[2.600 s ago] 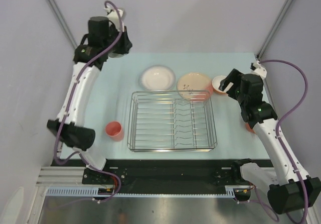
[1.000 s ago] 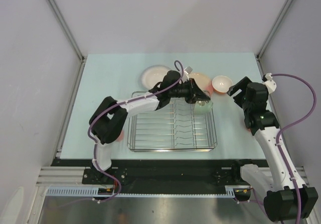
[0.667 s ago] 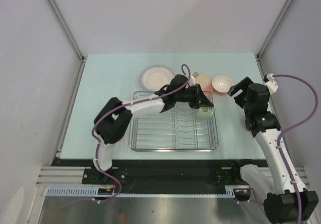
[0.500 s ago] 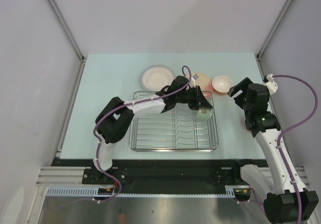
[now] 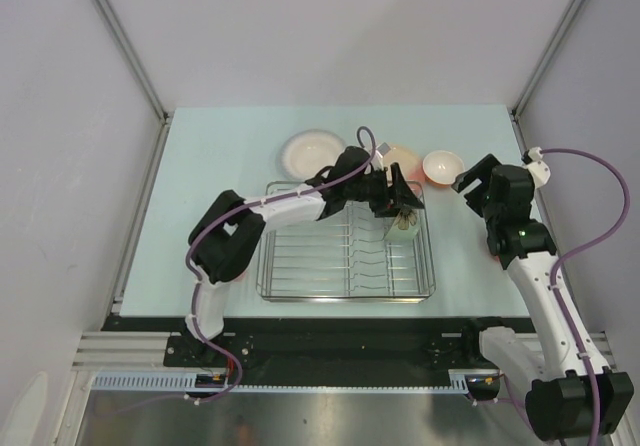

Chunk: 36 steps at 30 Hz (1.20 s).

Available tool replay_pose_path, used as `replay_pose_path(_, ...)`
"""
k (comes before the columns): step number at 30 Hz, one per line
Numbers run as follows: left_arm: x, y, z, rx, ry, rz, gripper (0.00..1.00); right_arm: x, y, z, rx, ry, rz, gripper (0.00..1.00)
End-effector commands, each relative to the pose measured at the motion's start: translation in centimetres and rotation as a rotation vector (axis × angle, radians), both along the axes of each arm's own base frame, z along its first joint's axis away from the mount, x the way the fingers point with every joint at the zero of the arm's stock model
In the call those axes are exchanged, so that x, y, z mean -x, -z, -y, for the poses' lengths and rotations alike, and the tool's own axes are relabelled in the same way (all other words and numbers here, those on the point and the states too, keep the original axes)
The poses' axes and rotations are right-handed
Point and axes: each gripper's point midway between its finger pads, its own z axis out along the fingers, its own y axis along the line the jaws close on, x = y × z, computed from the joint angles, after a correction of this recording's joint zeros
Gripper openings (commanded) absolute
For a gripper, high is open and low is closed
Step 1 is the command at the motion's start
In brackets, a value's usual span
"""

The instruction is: Load the mixed dishes into the dish rack

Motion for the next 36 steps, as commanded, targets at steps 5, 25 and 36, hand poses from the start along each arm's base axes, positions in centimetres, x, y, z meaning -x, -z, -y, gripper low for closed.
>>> replay_pose_path(5, -0.8, -8.1, -2.9, 0.149, 0.024, 0.082, 0.80, -1.3, 2.1, -0.1, -0.046, 0.036, -0.054, 0.86)
replay_pose_path(25, -5.9, -7.1, -20.7, -0.168, 0.013, 0.228, 0.85, 0.1, 2.3, -16.1, 0.676, -0.310, -0.387, 0.81)
replay_pose_path(36, -7.5, -9.1, -25.2, -0.267, -0.075, 0.408, 0.86, 1.5, 5.3, -14.9, 0.776, -0.208, -0.504, 0.74)
